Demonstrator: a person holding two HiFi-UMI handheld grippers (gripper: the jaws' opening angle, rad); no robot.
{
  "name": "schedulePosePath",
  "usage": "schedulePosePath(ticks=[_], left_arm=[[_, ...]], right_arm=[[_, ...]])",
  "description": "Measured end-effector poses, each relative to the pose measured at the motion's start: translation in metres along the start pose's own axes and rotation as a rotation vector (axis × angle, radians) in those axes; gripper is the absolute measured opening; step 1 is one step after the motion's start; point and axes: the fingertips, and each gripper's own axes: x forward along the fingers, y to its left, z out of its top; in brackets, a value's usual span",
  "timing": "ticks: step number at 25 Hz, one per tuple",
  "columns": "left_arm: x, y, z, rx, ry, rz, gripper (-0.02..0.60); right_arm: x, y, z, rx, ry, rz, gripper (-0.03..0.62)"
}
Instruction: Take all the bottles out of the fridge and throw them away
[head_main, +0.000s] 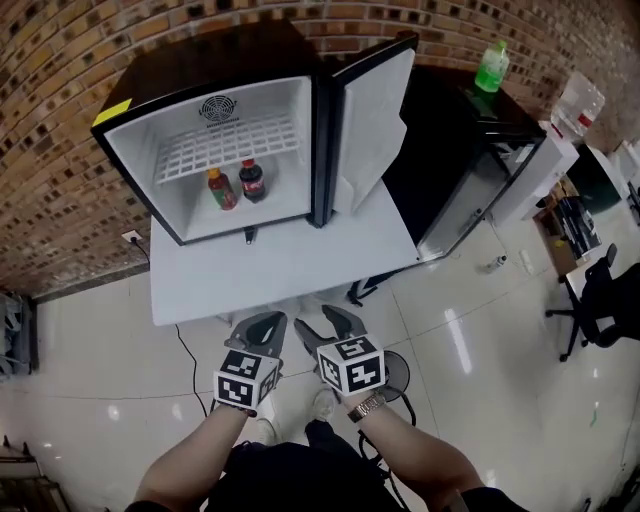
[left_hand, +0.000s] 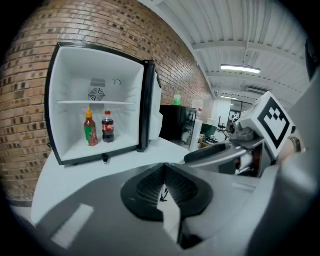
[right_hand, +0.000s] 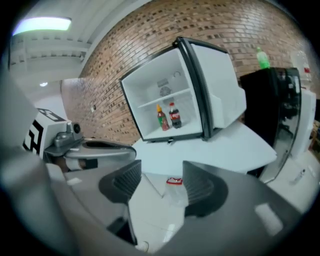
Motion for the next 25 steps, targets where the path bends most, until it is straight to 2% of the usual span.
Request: schedulePosePath(ticks=[7, 14, 19, 25], left_arm=[[-0.032, 0.050, 0.033, -0.065, -0.109, 0.172, 0.003], [-0.065, 0.087, 0.057, -0.097, -0.184, 0.285, 0.003], [-0.080, 0.115, 0.064, -0.113, -0.213, 0.324, 0.003], [-0.087, 0.155, 0.077, -0.105, -0.230, 0.326, 0.003]], right_arm=[[0.020, 0.034, 0.050, -0.159, -0.015, 0.108, 0.247], [0.040, 0.054, 0.086, -0.236, -0.033, 0.157, 0.247], [0.064, 0.068, 0.104, -0.263, -0.037, 0.165, 0.247], [0.104, 0.079, 0.130, -0.275, -0.036, 0.136, 0.247]])
